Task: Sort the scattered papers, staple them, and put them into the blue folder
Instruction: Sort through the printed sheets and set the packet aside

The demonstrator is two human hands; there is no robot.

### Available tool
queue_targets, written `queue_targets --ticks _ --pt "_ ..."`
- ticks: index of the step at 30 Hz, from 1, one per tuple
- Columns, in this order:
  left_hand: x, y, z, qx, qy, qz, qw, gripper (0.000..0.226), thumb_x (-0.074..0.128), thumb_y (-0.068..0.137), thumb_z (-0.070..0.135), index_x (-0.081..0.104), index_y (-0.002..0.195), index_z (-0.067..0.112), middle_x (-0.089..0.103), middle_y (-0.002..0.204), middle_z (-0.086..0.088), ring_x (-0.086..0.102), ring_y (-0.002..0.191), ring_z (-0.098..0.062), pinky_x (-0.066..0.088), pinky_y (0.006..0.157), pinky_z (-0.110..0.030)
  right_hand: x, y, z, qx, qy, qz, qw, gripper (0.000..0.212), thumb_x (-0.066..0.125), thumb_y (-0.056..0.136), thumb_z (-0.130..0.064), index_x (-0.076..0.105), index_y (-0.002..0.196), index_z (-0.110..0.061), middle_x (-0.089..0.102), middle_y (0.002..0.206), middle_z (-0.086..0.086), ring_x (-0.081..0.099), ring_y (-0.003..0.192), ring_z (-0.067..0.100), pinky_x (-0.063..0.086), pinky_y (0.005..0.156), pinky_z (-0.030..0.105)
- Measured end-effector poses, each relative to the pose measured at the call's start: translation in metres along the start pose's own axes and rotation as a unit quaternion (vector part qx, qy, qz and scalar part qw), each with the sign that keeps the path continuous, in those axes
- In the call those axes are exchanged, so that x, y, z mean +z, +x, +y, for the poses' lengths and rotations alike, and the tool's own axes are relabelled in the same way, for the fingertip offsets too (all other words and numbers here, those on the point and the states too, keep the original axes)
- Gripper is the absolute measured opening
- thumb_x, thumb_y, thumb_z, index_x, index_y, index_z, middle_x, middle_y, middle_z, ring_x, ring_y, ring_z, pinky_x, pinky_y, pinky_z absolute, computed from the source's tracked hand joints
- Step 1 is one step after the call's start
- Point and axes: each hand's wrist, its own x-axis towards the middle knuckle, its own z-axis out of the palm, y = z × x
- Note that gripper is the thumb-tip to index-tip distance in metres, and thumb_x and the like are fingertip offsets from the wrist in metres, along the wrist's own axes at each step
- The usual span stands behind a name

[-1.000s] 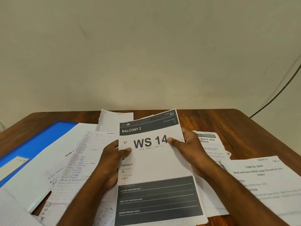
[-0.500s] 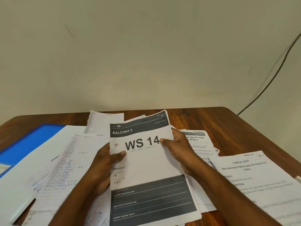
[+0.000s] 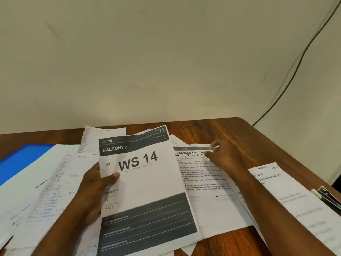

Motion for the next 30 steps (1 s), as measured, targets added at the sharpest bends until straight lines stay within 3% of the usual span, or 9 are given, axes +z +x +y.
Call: queue_targets --ticks 3,6,9,13,16,18,21,24,30 --pt "-0.006 -0.001 0.007 -0.007 -0.012 0.008 1.0 0.028 0.067 0.098 0.006 0.066 0.12 0.023 0.081 0.106 -0.004 0.078 0.088 -0.035 0.06 0.071 -0.046 -0.007 0.004 0.012 -0.006 -0.07 -0.02 0.997 0.048 0.088 0.08 -0.045 0.062 0.115 -0.025 0.068 0.113 -0.007 0.057 0.079 0.009 0.036 0.056 0.018" --pt "-0.015 -0.003 0.018 -0.031 -0.051 -0.013 0.998 0.034 0.061 0.1 0.003 0.066 0.13 0.019 0.08 0.116 -0.009 0.076 0.101 -0.041 0.061 0.081 -0.053 -0.006 0.007 0.019 -0.013 -0.105 -0.028 0.994 0.06 0.091 0.07 -0.054 0.067 0.119 -0.028 0.072 0.123 -0.005 0.056 0.081 0.007 0.035 0.058 0.018" --pt "-0.026 -0.005 0.027 -0.035 -0.094 -0.039 0.994 0.038 0.056 0.1 0.0 0.067 0.13 0.019 0.079 0.117 -0.01 0.078 0.099 -0.039 0.064 0.077 -0.055 -0.008 0.004 0.015 -0.022 -0.083 -0.052 0.995 0.052 0.096 0.067 -0.047 0.064 0.105 -0.032 0.072 0.117 -0.006 0.061 0.088 0.012 0.043 0.065 0.023" --pt "-0.041 -0.004 0.03 -0.041 -0.154 -0.05 0.986 0.056 0.06 0.089 0.004 0.063 0.143 0.019 0.075 0.129 -0.012 0.08 0.092 -0.031 0.062 0.08 -0.053 -0.006 0.002 0.01 -0.024 -0.056 -0.078 0.995 0.056 0.098 0.066 -0.035 0.064 0.11 -0.027 0.07 0.113 -0.008 0.063 0.093 0.013 0.048 0.068 0.022" --pt "-0.048 -0.002 0.03 -0.042 -0.17 -0.031 0.984 0.05 0.053 0.1 0.002 0.062 0.145 0.02 0.074 0.131 -0.01 0.081 0.09 -0.027 0.061 0.081 -0.051 0.001 0.001 0.005 -0.052 -0.1 -0.008 0.994 0.084 0.098 0.052 -0.047 0.058 0.123 -0.029 0.072 0.115 -0.003 0.068 0.096 0.02 0.059 0.084 0.04" --pt "-0.05 -0.002 0.03 -0.047 -0.171 -0.03 0.984 0.047 0.051 0.101 0.001 0.063 0.144 0.018 0.075 0.128 -0.01 0.081 0.089 -0.027 0.063 0.08 -0.049 0.005 0.0 0.004 -0.08 -0.126 0.038 0.988 0.094 0.097 0.056 -0.042 0.048 0.135 -0.031 0.072 0.116 -0.002 0.07 0.099 0.024 0.059 0.09 0.048" --pt "-0.049 0.0 0.031 -0.044 -0.156 -0.021 0.987 0.054 0.058 0.093 0.002 0.062 0.145 0.016 0.073 0.132 -0.012 0.081 0.091 -0.027 0.066 0.077 -0.046 0.003 -0.005 -0.003 -0.137 -0.106 0.065 0.983 0.072 0.091 0.076 -0.025 0.053 0.137 -0.026 0.071 0.112 -0.004 0.067 0.09 0.017 0.056 0.079 0.036" --pt "-0.048 0.0 0.029 -0.037 -0.136 -0.005 0.99 0.05 0.058 0.096 0.002 0.063 0.143 0.017 0.074 0.129 -0.012 0.081 0.087 -0.027 0.066 0.073 -0.043 0.006 -0.006 -0.013 -0.155 -0.086 0.007 0.984 0.035 0.089 0.081 -0.021 0.074 0.111 -0.028 0.076 0.105 -0.005 0.07 0.083 0.013 0.061 0.075 0.035" --pt "-0.04 -0.003 0.027 -0.059 -0.111 -0.014 0.992 0.043 0.055 0.1 0.0 0.066 0.138 0.017 0.077 0.124 -0.012 0.073 0.106 -0.04 0.064 0.079 -0.053 0.007 -0.006 -0.019 -0.117 0.004 -0.064 0.991 0.023 0.091 0.077 -0.021 0.078 0.096 -0.025 0.079 0.095 -0.009 0.074 0.08 0.009 0.063 0.081 0.042"
